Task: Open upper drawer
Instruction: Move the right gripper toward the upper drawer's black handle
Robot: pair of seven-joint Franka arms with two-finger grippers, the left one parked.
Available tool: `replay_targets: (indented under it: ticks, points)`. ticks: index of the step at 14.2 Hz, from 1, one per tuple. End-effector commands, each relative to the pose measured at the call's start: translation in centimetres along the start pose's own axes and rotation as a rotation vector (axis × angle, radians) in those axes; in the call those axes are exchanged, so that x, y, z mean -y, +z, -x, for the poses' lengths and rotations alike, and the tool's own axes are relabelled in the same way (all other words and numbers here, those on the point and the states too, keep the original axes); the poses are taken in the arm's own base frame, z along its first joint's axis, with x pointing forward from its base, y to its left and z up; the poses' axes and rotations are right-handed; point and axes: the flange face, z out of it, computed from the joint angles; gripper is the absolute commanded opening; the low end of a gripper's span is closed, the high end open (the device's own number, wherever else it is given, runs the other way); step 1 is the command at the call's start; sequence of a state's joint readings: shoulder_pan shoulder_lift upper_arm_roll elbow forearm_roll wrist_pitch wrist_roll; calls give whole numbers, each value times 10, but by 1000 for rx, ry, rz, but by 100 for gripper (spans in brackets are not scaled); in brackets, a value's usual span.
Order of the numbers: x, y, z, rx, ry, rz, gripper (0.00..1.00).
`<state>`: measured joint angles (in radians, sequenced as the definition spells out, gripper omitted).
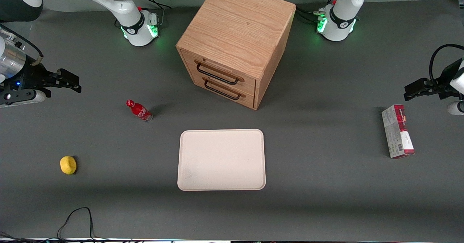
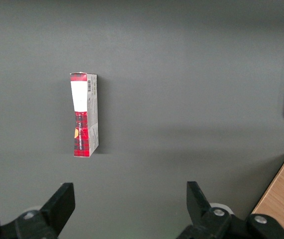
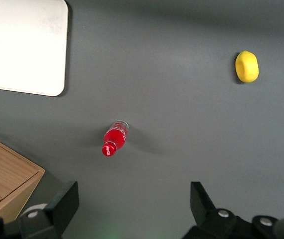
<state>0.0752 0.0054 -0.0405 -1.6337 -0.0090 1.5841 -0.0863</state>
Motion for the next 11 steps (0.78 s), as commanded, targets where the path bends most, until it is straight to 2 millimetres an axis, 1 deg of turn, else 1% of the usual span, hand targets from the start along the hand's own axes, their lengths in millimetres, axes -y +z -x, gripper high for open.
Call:
replay_targets:
  ticks: [1, 2, 3, 7, 9, 11]
  points:
    - [-5, -3, -4, 13, -17, 18, 100]
    - [-7, -7, -5, 5, -15, 19, 100]
    - [-7, -2, -8, 16, -15, 19, 100]
    - [-8, -2, -9, 19, -17, 16, 100]
    - [-3, -7, -15, 4, -23, 9, 100]
    - [5, -6, -22, 3, -34, 5, 100]
